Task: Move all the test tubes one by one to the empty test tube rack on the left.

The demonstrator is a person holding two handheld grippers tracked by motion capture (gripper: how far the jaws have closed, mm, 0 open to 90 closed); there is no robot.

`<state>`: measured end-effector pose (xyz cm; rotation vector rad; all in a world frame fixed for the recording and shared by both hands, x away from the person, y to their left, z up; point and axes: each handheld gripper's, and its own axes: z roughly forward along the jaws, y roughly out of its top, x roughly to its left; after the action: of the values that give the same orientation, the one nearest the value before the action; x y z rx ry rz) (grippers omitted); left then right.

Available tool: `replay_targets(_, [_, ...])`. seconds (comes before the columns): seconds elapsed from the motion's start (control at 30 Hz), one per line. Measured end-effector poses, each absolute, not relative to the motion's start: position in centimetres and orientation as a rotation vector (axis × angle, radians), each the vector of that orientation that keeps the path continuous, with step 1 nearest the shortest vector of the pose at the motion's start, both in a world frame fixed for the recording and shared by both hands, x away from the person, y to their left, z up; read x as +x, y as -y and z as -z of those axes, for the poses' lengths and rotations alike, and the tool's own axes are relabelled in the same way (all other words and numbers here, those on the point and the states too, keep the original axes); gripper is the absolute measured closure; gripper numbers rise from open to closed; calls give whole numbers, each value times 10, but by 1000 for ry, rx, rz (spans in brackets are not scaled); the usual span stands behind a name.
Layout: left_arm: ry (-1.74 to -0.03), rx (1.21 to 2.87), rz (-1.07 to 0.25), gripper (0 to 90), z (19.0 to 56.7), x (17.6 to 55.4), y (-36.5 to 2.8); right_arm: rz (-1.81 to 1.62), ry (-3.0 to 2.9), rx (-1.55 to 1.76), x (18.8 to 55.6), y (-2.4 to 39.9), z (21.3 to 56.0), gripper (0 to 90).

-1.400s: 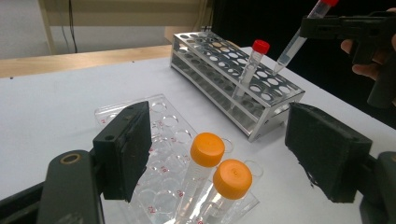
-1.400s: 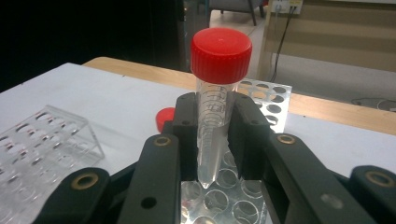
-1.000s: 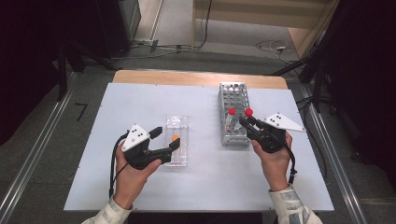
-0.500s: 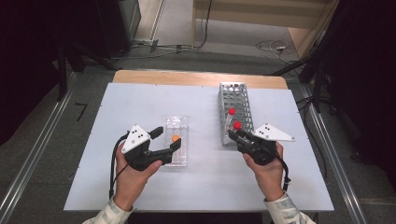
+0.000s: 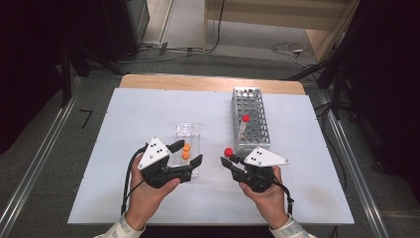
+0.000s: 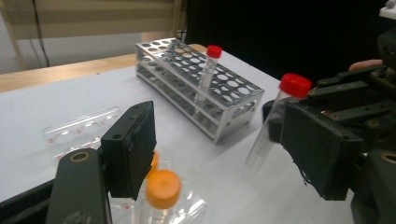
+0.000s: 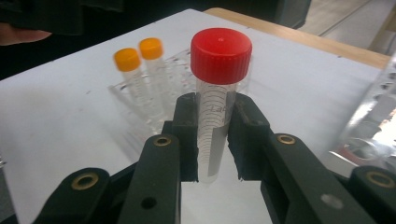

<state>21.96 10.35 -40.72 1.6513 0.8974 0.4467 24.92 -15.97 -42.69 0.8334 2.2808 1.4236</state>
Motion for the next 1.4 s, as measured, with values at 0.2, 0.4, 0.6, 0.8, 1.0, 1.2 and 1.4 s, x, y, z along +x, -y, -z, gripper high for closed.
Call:
replay_targets(0.2, [-806,1661,-424,344,404,212,-90,-1441,-2335,787,241,146,429,712])
replay_targets(0.4, [-738,1707,-406,411,407,208,-77,-1466,-2386,743,233,134,431,712])
replay_targets(0.6, [-701,1761,-438,485,410,205,-70,-1477,-2415,704,227,128,429,712])
replay_targets(0.8, [-696,1783,-432,633,411,206,-71,-1483,-2418,700,225,127,429,712])
replay_targets(1.0, [-693,1787,-442,701,411,205,-71,-1485,-2419,702,225,127,429,712])
replay_targets(1.2, [-698,1768,-442,705,406,204,-77,-1520,-2396,683,224,128,426,591])
replay_targets(1.4, [-722,1751,-437,705,397,204,-89,-1554,-2377,707,224,130,424,380])
